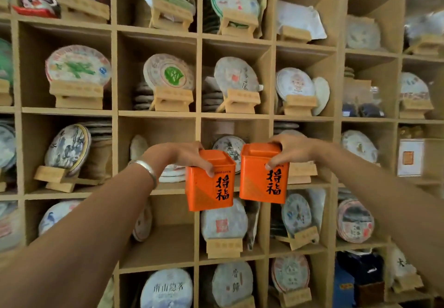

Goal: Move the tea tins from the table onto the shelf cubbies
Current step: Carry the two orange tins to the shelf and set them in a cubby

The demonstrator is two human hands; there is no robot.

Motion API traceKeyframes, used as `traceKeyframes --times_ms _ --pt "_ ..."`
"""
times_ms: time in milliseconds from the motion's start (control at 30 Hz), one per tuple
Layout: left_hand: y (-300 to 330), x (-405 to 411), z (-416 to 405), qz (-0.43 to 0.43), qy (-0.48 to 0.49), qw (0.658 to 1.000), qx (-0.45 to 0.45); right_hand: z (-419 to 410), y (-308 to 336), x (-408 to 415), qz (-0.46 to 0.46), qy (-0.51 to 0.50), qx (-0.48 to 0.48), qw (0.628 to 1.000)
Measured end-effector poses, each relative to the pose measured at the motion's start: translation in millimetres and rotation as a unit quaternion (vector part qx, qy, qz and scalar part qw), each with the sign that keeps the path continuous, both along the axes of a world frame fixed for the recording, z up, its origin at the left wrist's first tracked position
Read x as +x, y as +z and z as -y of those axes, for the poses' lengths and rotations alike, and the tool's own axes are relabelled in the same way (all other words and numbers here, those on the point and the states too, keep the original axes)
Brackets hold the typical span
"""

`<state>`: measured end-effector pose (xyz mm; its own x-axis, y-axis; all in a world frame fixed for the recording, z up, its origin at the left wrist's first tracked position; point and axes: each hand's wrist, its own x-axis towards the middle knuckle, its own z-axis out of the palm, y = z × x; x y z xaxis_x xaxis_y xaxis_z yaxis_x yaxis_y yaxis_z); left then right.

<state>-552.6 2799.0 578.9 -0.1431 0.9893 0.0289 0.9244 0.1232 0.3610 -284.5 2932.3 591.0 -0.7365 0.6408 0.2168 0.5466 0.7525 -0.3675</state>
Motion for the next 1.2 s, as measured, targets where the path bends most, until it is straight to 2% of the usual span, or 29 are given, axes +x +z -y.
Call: traceKeyframes --times_ms 233,467,633,1000,1200 --pt "13 -12 -71 0.002 0.027 1.000 -0.010 -89 2 -31 0.008 0.034 0.011 0.999" --pt "17 -18 -123 -0.063 0.041 0.995 -0.065 -139 0 -61 0.030 0.062 -0.019 0.997" --pt "16 -20 -142 -0.111 0.060 0.988 -0.089 -160 -1 -75 0.038 0.065 -0.010 0.997" --pt "20 -10 -176 -0.236 0.122 0.951 -0.157 -185 -11 -98 0.084 0.068 0.085 0.990" --pt "18 -14 -192 -0.239 0.131 0.946 -0.173 -197 -15 -113 0.132 0.076 0.071 0.986"
